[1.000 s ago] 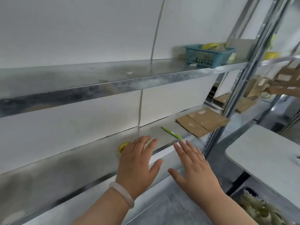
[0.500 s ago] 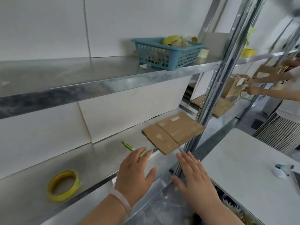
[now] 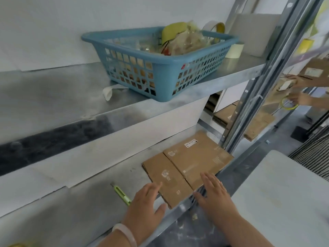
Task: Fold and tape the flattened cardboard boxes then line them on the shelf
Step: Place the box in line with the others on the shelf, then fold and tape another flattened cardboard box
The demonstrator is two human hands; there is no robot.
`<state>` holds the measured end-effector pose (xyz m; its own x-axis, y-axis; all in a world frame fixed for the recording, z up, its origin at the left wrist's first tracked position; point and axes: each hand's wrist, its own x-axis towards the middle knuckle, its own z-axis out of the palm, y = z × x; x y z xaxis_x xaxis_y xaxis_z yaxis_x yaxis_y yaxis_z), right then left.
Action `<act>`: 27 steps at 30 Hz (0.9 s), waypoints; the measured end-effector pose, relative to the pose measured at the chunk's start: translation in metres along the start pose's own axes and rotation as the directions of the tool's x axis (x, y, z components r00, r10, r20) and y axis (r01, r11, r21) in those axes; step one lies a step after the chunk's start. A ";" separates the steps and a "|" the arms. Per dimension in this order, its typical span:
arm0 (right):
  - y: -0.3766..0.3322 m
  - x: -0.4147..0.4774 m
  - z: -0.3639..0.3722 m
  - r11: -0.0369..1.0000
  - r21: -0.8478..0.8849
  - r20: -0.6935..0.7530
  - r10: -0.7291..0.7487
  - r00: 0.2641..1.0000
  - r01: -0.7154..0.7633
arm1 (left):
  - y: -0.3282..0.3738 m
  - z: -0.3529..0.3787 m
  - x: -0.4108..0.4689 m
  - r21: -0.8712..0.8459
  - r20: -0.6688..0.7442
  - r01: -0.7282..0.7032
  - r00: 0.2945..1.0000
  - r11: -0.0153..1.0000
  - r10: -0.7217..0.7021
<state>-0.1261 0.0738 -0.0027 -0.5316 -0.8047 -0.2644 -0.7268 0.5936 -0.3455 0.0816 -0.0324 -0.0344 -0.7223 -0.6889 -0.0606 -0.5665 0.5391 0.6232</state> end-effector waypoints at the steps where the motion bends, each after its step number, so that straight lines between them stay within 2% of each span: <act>1: 0.006 0.013 -0.002 1.000 -0.005 0.015 -0.004 1.000 0.004 | 0.000 0.002 0.006 -0.009 -0.002 0.030 1.000 1.000 -0.030; 5: 0.038 0.075 -0.013 0.999 -0.030 0.048 -0.037 0.998 0.038 | 0.007 0.015 0.034 -0.130 -0.052 0.206 0.975 0.970 -0.214; 9: 0.079 0.140 -0.029 0.999 -0.054 0.080 -0.002 0.997 0.006 | 0.021 0.031 0.056 -0.178 -0.018 0.361 0.929 0.915 -0.370; 12: 0.099 0.183 -0.043 0.997 -0.071 0.062 0.038 0.997 -0.034 | 0.019 0.042 0.072 -0.279 -0.003 0.515 0.844 0.811 -0.537; 14: 0.105 0.208 -0.042 0.996 -0.083 0.063 0.036 0.997 -0.031 | 0.013 0.048 0.082 -0.414 0.019 0.603 0.754 0.681 -0.656; 16: 0.107 0.225 -0.038 0.993 -0.100 0.102 0.080 0.992 -0.069 | 0.008 0.056 0.088 -0.528 0.033 0.631 0.684 0.569 -0.728; 19: 0.111 0.232 -0.031 0.990 -0.127 0.093 0.065 0.993 -0.053 | 0.005 0.067 0.090 -0.558 0.015 0.645 0.638 0.522 -0.770; 23: 0.107 0.225 -0.043 0.991 0.075 0.036 0.106 0.994 -0.109 | -0.011 0.076 0.086 -0.594 -0.065 0.632 0.579 0.498 -0.813; 27: 0.111 0.221 -0.043 0.920 0.365 0.049 0.134 0.990 -0.142 | 0.006 0.056 0.082 -0.671 -0.184 0.571 0.491 0.474 -0.852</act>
<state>-0.3433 -0.0387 -0.0612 -0.6022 -0.7167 -0.3516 -0.4346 0.6637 -0.6088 -0.0034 -0.0586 -0.0787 0.2013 -0.8863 -0.4170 -0.4142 -0.4628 0.7837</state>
